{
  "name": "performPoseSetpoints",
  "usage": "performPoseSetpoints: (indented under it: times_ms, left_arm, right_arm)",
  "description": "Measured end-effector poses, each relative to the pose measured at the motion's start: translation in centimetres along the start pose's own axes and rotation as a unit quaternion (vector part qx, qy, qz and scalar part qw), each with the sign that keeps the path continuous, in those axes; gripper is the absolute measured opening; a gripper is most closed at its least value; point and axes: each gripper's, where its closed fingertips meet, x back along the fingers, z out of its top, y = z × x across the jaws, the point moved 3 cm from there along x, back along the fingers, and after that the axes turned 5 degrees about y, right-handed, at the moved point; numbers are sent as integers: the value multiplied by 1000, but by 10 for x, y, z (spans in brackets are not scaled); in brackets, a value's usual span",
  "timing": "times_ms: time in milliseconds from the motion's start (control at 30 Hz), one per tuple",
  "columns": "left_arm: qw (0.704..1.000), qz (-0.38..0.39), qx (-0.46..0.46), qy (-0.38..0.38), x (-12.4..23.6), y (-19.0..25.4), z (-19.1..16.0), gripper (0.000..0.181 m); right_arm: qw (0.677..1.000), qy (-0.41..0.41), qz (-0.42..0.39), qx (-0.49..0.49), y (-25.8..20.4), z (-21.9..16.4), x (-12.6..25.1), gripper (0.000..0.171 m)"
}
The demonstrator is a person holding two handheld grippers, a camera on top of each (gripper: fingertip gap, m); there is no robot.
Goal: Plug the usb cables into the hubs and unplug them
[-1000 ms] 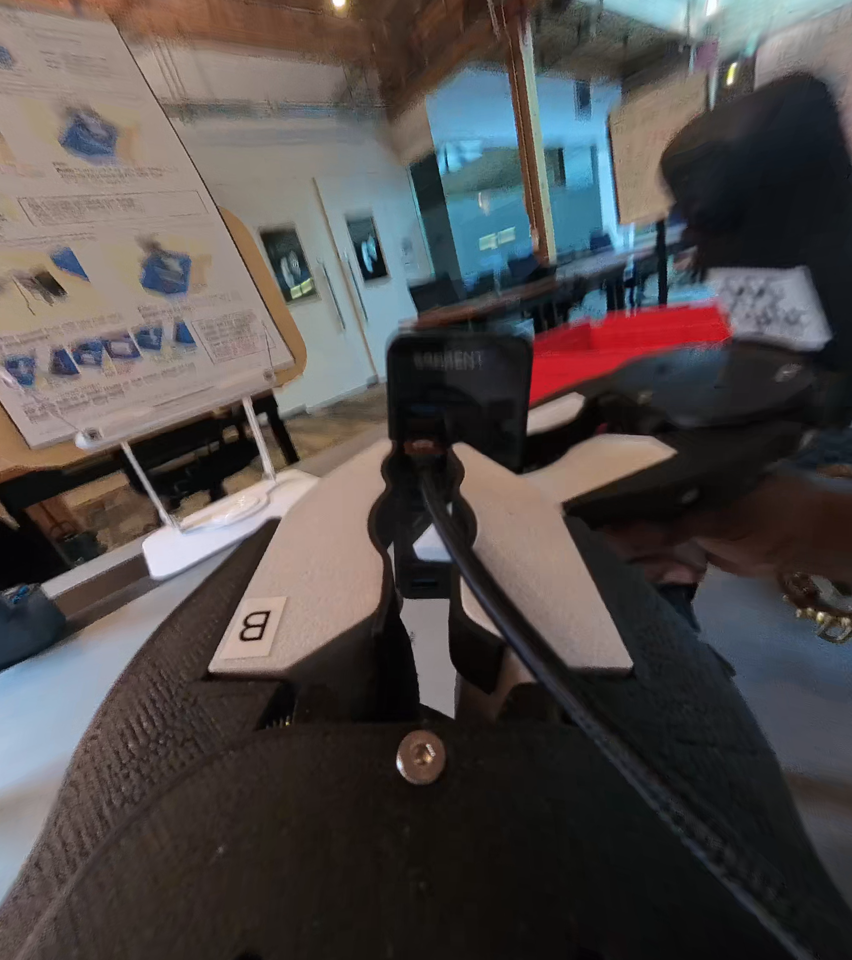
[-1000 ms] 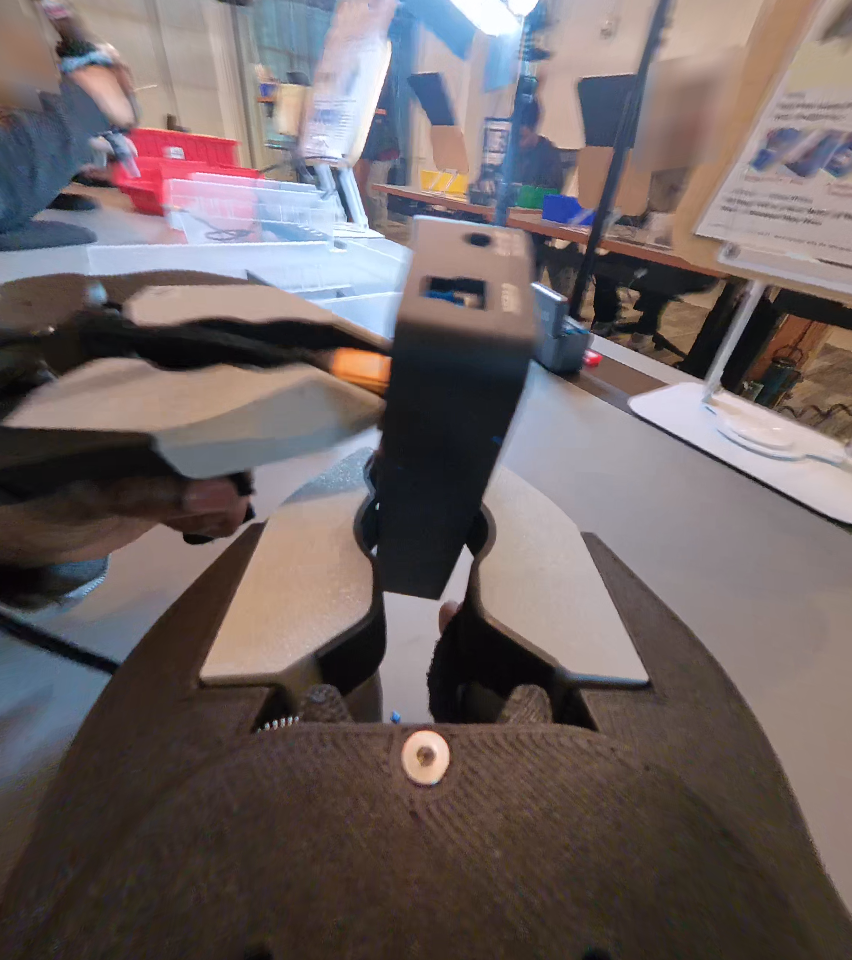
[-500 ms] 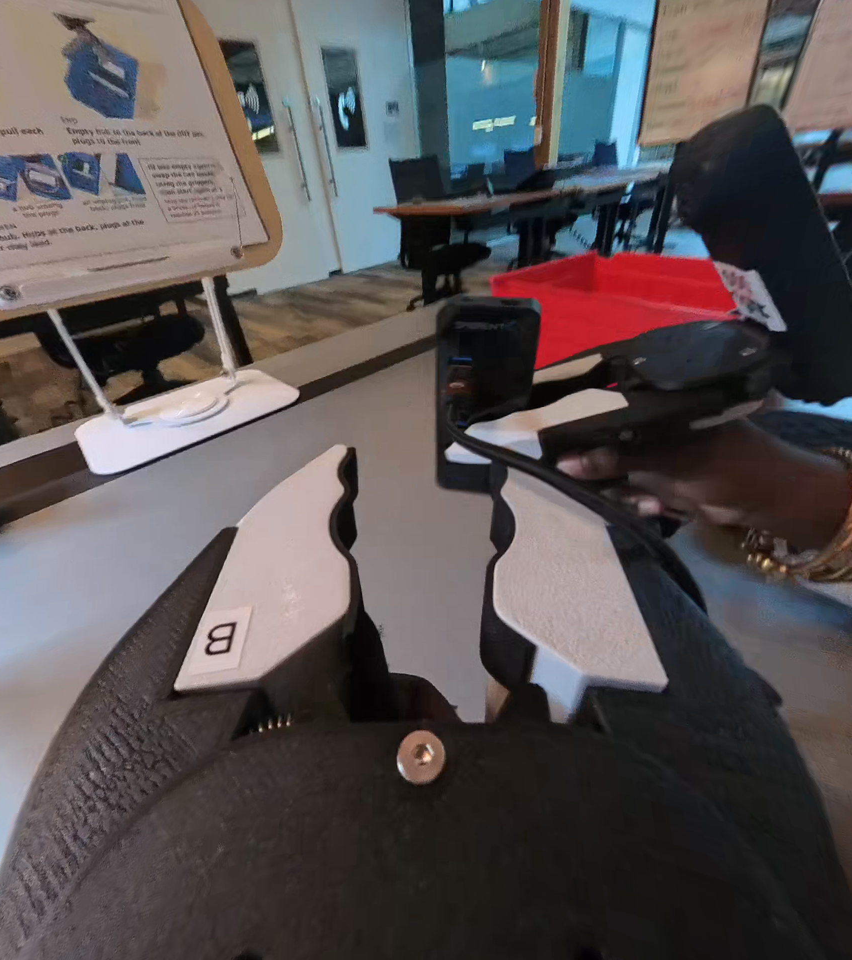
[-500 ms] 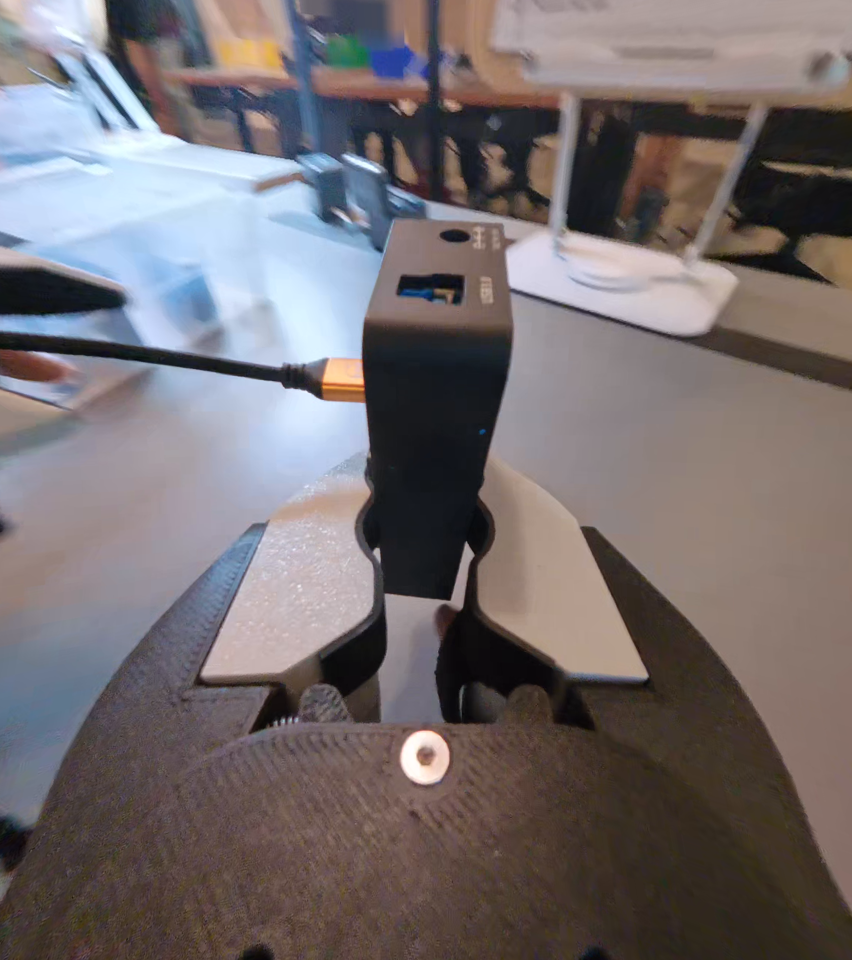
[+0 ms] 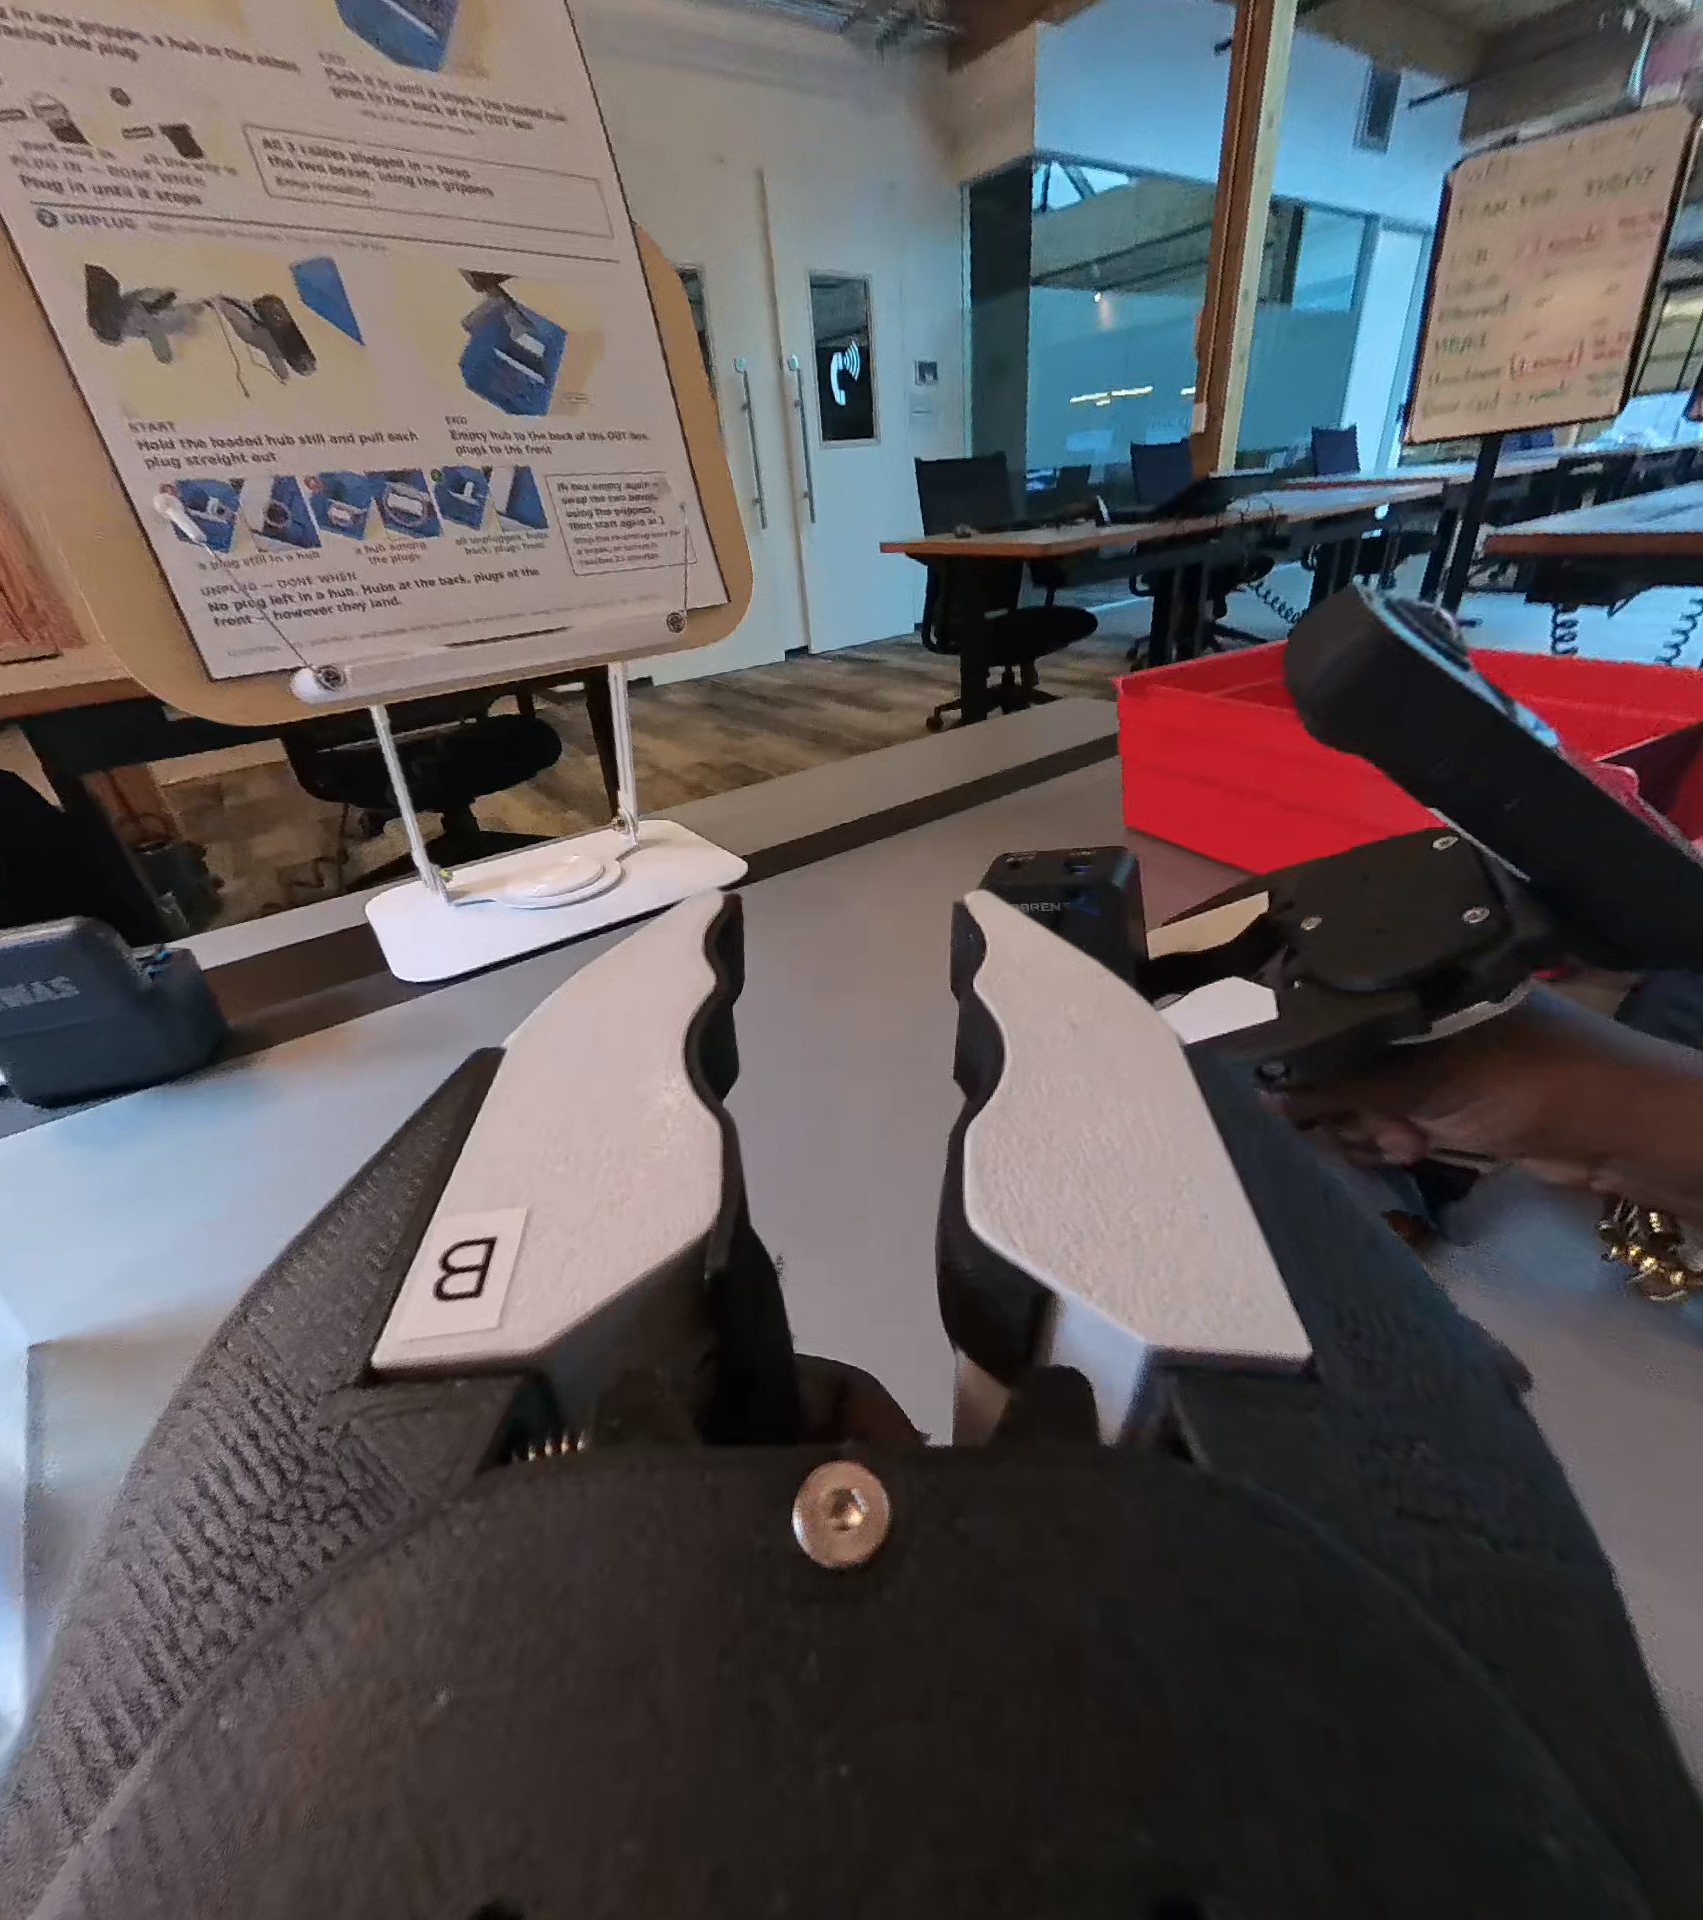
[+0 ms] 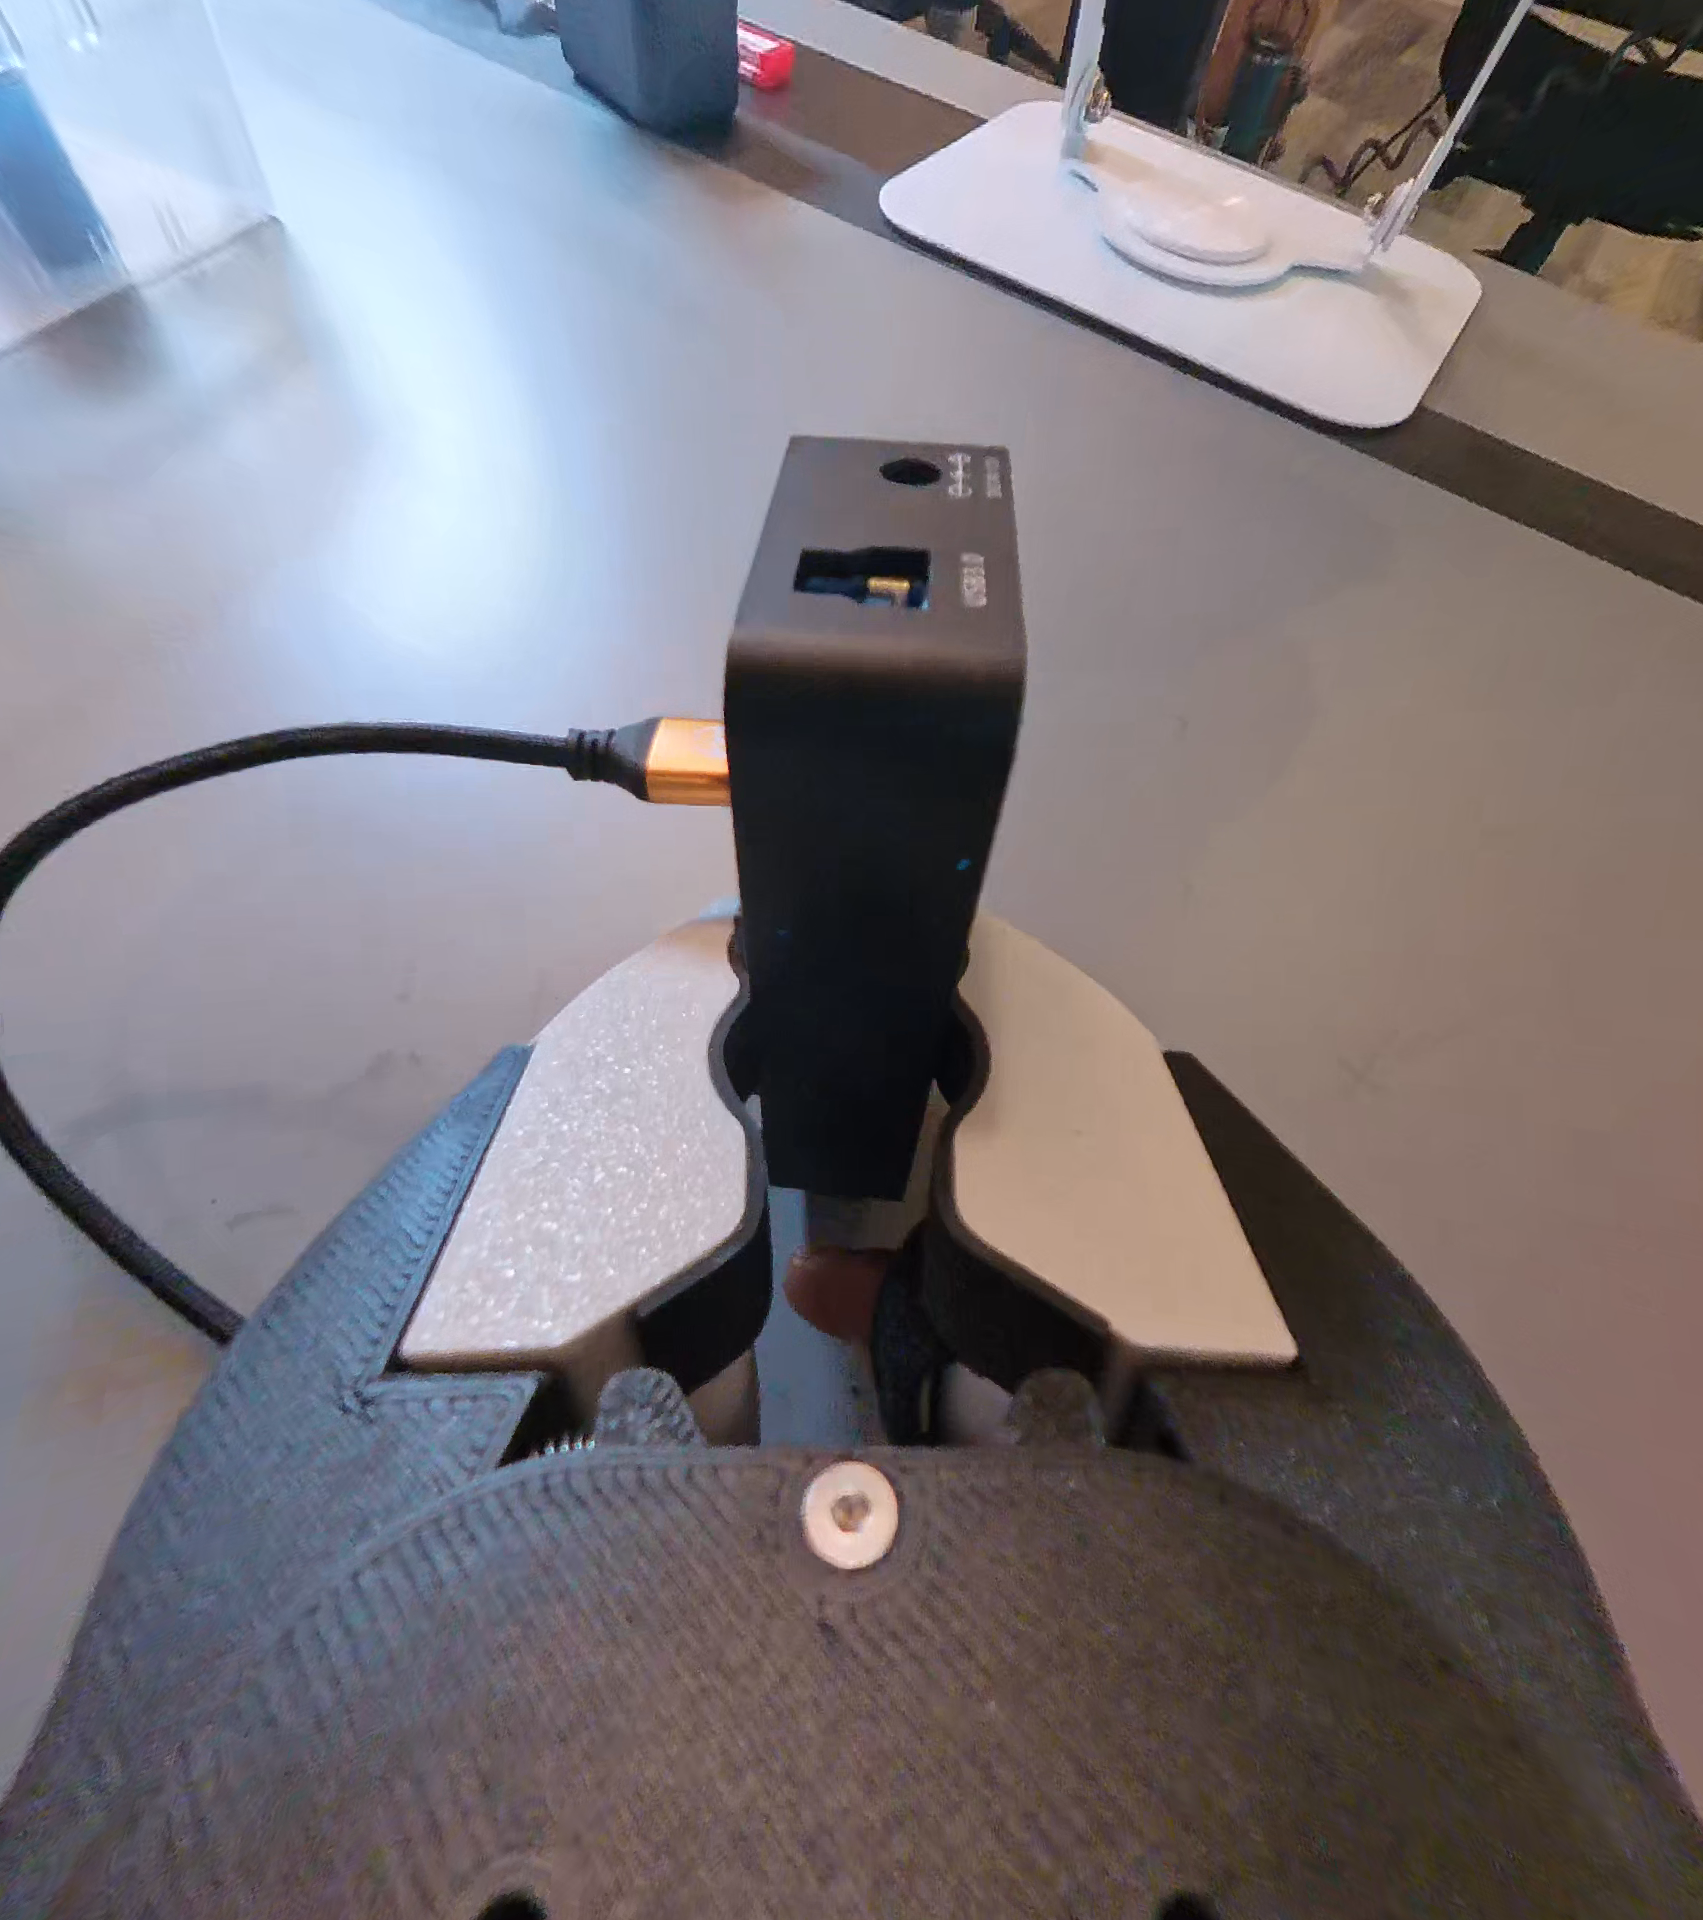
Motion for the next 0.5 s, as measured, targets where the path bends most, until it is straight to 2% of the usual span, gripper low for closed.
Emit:
performPoseSetpoints:
  times_ms: [300, 367, 433, 500]
  left_arm:
    - [998, -18, 55, 1, -2, 1, -7, 38]
    - [998, -21, 58, 8, -2, 2, -5, 41]
    - [997, -21, 69, 22, -2, 2, -2, 52]
    - [996, -21, 80, 33, -1, 1, 1, 61]
  right_arm:
    - [999, -38, -4, 6, 3, -10, 2, 34]
    - [999, -43, 6, 9, 0, -10, 3, 56]
    - [1000, -25, 8, 9, 0, -5, 5, 71]
    - [1000, 3, 9, 7, 2, 3, 10, 79]
